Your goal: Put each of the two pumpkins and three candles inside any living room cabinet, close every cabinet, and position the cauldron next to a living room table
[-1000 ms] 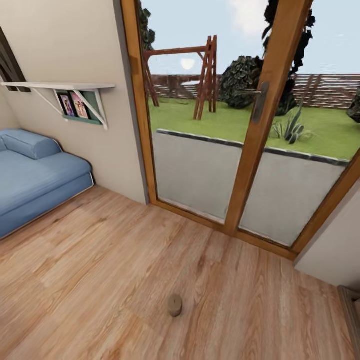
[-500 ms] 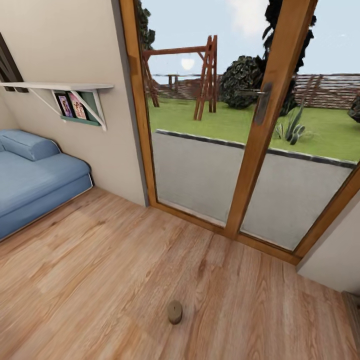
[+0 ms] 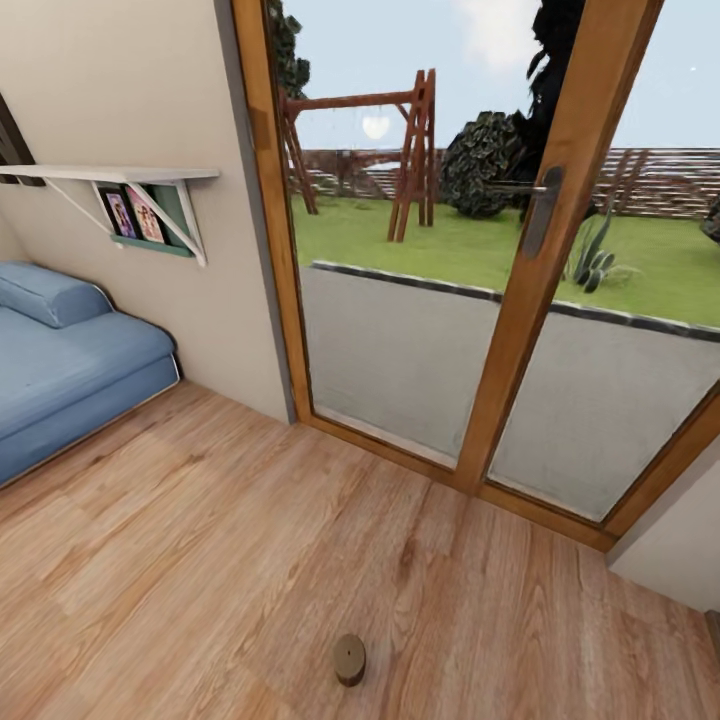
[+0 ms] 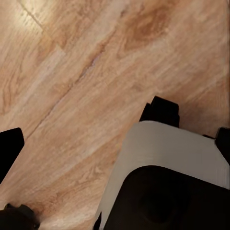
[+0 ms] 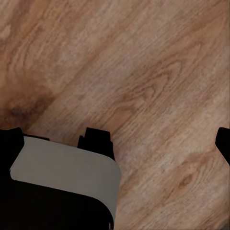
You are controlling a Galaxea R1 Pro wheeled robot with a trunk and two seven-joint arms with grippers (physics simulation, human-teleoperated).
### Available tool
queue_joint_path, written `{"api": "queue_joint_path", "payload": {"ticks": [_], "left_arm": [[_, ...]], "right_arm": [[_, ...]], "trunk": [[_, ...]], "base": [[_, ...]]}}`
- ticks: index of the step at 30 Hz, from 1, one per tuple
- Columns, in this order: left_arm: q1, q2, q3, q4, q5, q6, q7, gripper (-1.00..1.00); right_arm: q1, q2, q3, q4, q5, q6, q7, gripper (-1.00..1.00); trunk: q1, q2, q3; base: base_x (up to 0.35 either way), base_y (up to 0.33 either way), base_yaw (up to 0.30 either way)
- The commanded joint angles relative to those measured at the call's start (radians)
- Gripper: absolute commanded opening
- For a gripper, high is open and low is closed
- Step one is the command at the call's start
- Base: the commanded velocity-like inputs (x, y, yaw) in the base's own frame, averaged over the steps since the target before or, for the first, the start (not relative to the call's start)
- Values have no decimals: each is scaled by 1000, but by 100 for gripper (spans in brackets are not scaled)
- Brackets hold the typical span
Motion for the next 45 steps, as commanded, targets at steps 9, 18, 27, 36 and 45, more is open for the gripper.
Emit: {"api": "queue_joint_path", "payload": {"ticks": [9,18,27,36,45], "left_arm": [[-13,22,7,-97,0,7,10,100],[-68,87,10,-432,0,46,96,100],[-202,-7,29,-736,1,382,368,100],[-322,-91,189,-767,0,401,503,100],[-322,-107,186,-763,0,398,497,100]], "right_arm": [[-1,-8,5,-157,7,36,5,100],[-1,-9,0,-601,-5,396,11,100],[-1,-8,-9,-793,-14,527,20,100],[0,-7,-10,-997,-131,769,19,100],[0,-1,-9,-993,-135,767,19,100]], "trunk": [[0,0,0],[0,0,0],[0,0,0],[0,0,0],[0,0,1]], "base": [[0,0,0],[0,0,0],[0,0,0],[0,0,0],[0,0,-118]]}}
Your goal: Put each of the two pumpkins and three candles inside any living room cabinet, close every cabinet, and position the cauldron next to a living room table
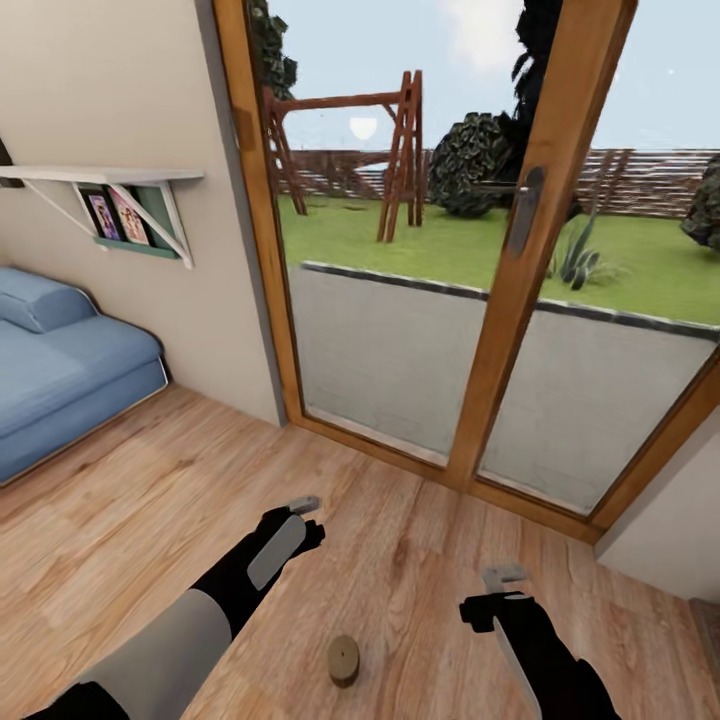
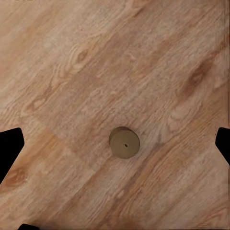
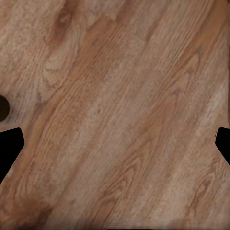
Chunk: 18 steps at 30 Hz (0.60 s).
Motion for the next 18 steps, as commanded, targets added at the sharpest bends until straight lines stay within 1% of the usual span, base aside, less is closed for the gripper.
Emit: {"api": "queue_joint_path", "payload": {"ticks": [1,8,12,13,14,15,16,18], "left_arm": [[1,0,0,0,0,-1,0,100],[1,-2,0,-4,2,-1,-1,100],[2,-2,0,2,6,5,10,100],[4,-2,2,49,8,2,8,100],[4,-3,2,57,9,1,7,100],[4,-5,2,68,10,0,6,100],[4,-16,3,84,12,-3,3,100],[4,-23,3,88,12,-5,1,100]], "right_arm": [[0,1,0,0,0,0,0,100],[0,3,1,5,-1,4,1,100],[0,5,1,18,3,5,0,100],[0,5,3,19,3,3,0,100],[0,5,3,19,3,3,0,100],[0,5,3,19,3,2,0,100],[0,4,3,19,3,0,0,100],[0,4,3,19,3,-1,0,100]], "trunk": [[0,0,1],[0,0,5],[0,0,6],[4,-7,2],[8,-14,-1],[12,-21,-4],[15,-28,-7],[23,-42,-13]], "base": [[0,0,-268],[0,0,-282],[0,0,-31],[0,0,-2],[0,0,-2],[0,0,-1],[0,0,0],[0,0,0]]}}
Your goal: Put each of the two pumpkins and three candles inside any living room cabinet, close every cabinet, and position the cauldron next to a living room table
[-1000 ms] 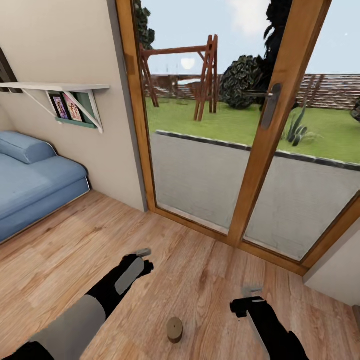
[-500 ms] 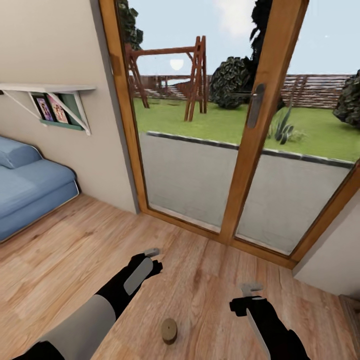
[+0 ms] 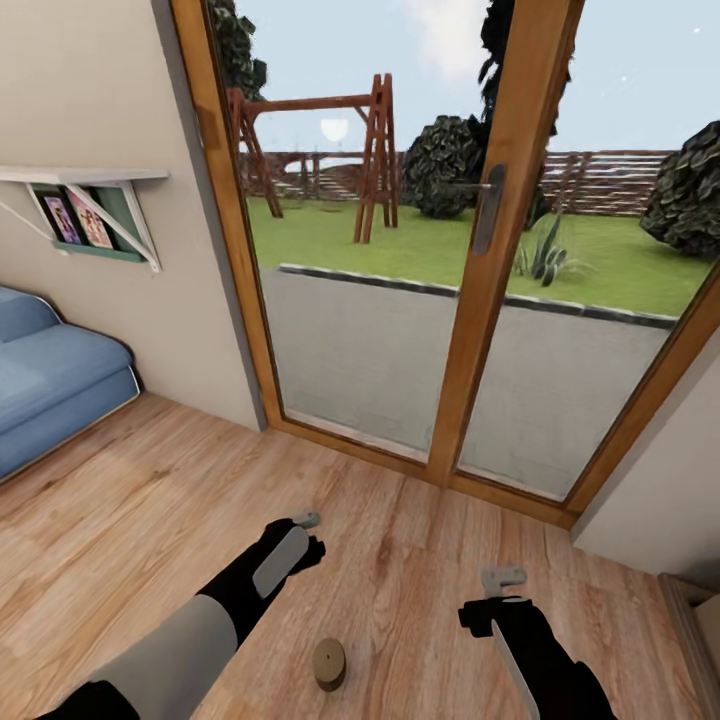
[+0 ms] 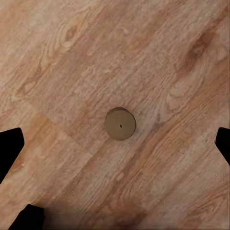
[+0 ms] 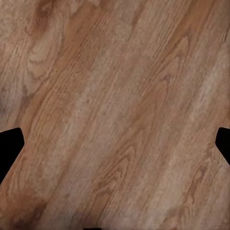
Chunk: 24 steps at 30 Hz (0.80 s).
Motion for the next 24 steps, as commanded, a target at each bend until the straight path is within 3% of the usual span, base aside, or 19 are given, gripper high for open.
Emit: {"api": "queue_joint_path", "payload": {"ticks": [1,7,12,24], "left_arm": [[1,-5,0,4,2,-1,-4,100],[2,-9,0,16,10,-5,-20,100],[3,-12,0,69,47,-5,-49,100],[5,-37,-2,195,57,-5,-105,100]], "right_arm": [[0,0,0,0,-1,-1,0,100],[0,0,0,0,-2,-2,0,100],[0,0,-1,0,-3,-2,1,100],[0,0,0,1,0,-2,0,100]], "trunk": [[4,-7,-3],[27,-49,-22],[46,-84,-38],[92,-168,-75]], "base": [[0,0,0],[0,0,0],[0,0,0],[0,0,0]]}}
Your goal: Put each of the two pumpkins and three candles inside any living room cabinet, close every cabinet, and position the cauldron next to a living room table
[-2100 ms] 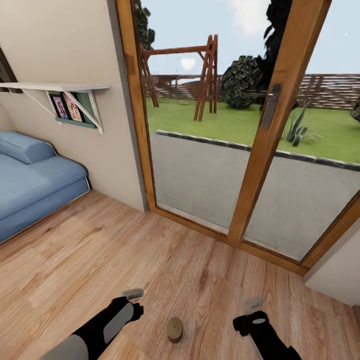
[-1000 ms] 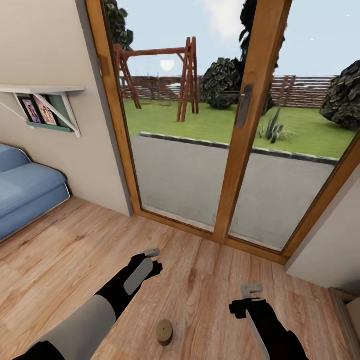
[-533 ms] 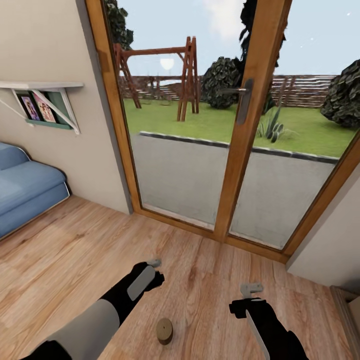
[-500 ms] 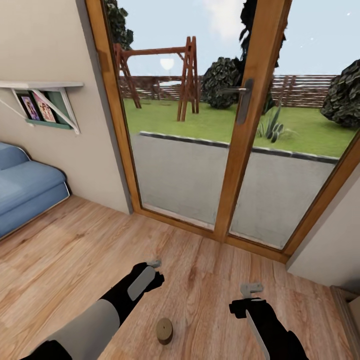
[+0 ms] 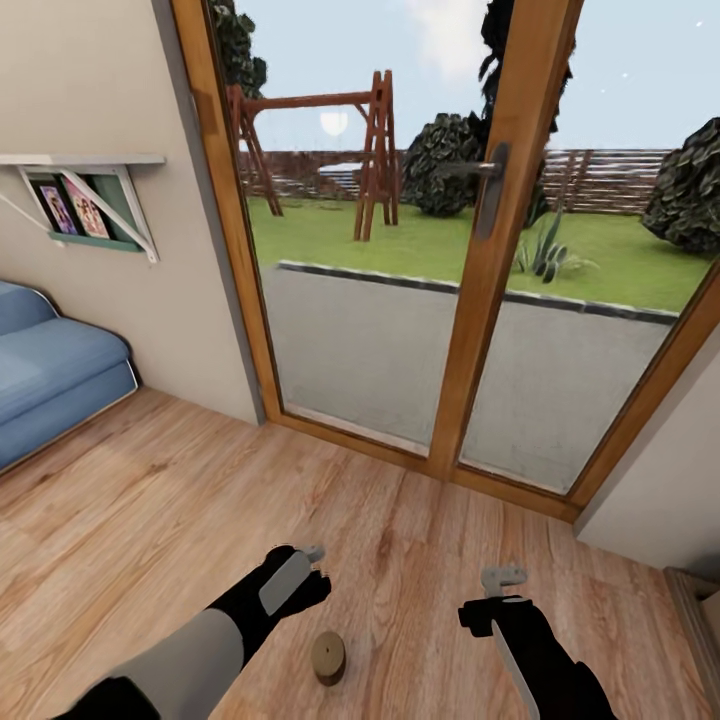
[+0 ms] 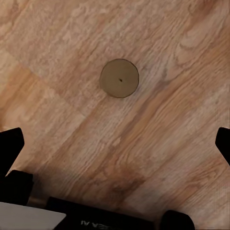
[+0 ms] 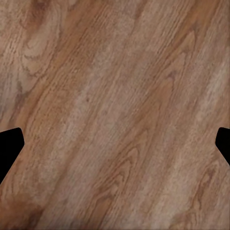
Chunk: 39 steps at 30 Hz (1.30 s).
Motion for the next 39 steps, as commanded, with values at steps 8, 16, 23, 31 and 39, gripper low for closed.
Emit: {"api": "queue_joint_path", "payload": {"ticks": [8,16,23,31,39], "left_arm": [[0,0,-1,-5,-6,-4,-10,100],[-2,0,-1,-39,-7,-39,-13,100],[-2,-4,-1,-38,-2,-42,-61,100],[-1,-3,-3,-41,-8,-42,-90,100],[-2,-3,-4,-42,-9,-43,-88,100]], "right_arm": [[0,-1,0,-1,1,-5,0,100],[-1,-4,0,-1,3,-6,0,100],[0,-5,0,0,3,-6,0,100],[0,-5,0,0,3,-6,0,100],[0,-5,0,0,3,-6,0,100]], "trunk": [[31,-56,-25],[61,-112,-50],[88,-161,-72],[119,-217,-97],[150,-273,-122]], "base": [[0,0,0],[0,0,0],[0,0,0],[0,0,0],[0,0,0]]}}
